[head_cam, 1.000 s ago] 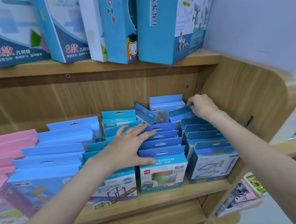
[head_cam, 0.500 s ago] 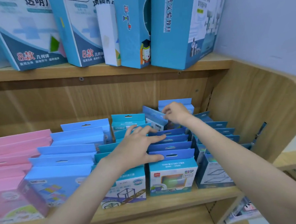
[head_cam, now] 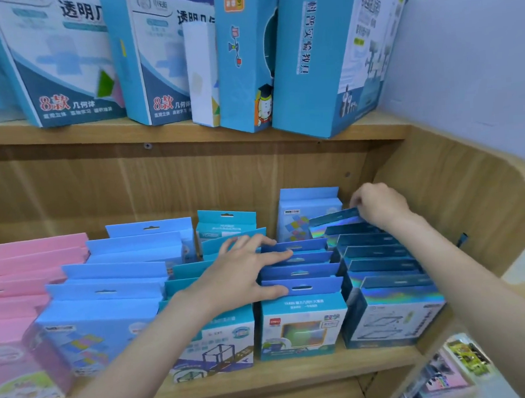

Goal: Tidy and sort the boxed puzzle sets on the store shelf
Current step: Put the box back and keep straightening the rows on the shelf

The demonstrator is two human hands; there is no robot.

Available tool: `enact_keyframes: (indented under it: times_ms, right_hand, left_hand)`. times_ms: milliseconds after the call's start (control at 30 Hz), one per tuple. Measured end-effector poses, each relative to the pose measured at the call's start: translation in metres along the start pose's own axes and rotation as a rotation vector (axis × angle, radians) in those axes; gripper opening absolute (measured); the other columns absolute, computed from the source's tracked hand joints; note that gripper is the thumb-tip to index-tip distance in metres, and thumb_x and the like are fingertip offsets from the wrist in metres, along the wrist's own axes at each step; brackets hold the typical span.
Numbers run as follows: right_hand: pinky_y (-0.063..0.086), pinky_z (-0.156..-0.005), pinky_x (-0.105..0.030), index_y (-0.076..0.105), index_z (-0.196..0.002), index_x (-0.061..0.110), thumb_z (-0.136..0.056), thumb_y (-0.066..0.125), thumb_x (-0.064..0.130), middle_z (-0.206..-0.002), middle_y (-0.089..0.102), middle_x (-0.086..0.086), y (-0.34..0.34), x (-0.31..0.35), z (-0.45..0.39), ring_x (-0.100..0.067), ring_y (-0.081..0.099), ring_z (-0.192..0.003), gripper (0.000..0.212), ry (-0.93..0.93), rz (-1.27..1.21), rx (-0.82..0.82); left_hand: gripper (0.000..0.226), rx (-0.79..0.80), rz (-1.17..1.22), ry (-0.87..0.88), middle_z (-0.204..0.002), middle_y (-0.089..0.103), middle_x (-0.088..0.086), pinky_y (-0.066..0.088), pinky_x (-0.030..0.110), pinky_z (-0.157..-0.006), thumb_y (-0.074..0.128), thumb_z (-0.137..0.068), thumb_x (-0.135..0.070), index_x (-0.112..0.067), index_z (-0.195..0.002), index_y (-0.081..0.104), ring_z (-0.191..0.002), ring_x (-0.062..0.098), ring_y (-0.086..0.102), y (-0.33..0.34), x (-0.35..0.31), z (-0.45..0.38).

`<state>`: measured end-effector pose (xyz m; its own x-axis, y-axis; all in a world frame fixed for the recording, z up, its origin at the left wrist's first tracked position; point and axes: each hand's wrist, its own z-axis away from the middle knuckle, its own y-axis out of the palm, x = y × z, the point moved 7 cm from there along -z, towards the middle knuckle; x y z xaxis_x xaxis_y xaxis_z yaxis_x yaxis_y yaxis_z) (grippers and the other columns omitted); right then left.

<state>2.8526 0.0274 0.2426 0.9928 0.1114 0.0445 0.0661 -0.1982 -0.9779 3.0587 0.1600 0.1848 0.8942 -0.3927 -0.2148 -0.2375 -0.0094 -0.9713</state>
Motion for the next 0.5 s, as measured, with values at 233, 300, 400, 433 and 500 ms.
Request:
enact_keyframes:
  times_ms: [233,300,400,433,500]
  right_hand:
    - [0.031,-0.105,-0.034,0.042,-0.134,0.005,-0.095,0.045,0.012,-0.137,0.045,-0.016,0.017,0.055,-0.016,-0.030,0.037,-0.129,0.039,-0.253,-0.308,0.109]
    - [0.029,-0.108,-0.036,0.034,-0.139,0.005,-0.096,0.043,0.016,-0.143,0.037,-0.017,0.032,0.061,-0.027,-0.031,0.034,-0.132,0.045,-0.217,-0.307,0.188]
    - [0.030,-0.107,-0.043,0.031,-0.140,0.005,-0.096,0.040,0.014,-0.145,0.030,-0.018,0.040,0.060,-0.039,-0.037,0.032,-0.130,0.045,-0.149,-0.227,0.151]
    - [0.031,-0.106,-0.044,0.034,-0.138,0.005,-0.096,0.039,0.011,-0.145,0.029,-0.019,0.039,0.060,-0.042,-0.039,0.033,-0.128,0.043,-0.135,-0.199,0.116]
    - [0.034,-0.103,-0.044,0.043,-0.133,0.006,-0.094,0.039,0.007,-0.142,0.033,-0.020,0.037,0.062,-0.045,-0.040,0.036,-0.123,0.039,-0.130,-0.130,0.077]
  left_hand:
    - [0.063,0.012,0.041,0.009,-0.140,0.026,-0.011,0.006,0.036,-0.110,0.046,-0.079,-0.068,-0.048,-0.137,0.028,-0.131,0.009,0.018,0.001,0.001,-0.002]
    - [0.061,0.014,0.033,0.004,-0.141,0.025,-0.012,0.006,0.035,-0.110,0.047,-0.081,-0.063,-0.048,-0.137,0.027,-0.131,0.009,0.018,0.000,0.001,-0.002]
    - [0.060,0.006,0.032,0.005,-0.141,0.025,-0.012,0.006,0.036,-0.111,0.047,-0.082,-0.062,-0.048,-0.137,0.028,-0.131,0.009,0.018,-0.001,0.000,-0.002]
    - [0.060,0.002,0.040,0.004,-0.142,0.025,-0.011,0.006,0.036,-0.111,0.048,-0.082,-0.062,-0.047,-0.137,0.028,-0.131,0.009,0.018,-0.002,0.000,-0.002]
    - [0.060,0.003,0.054,-0.003,-0.142,0.025,-0.011,0.006,0.036,-0.111,0.048,-0.082,-0.061,-0.046,-0.137,0.029,-0.131,0.009,0.017,-0.001,0.001,-0.001]
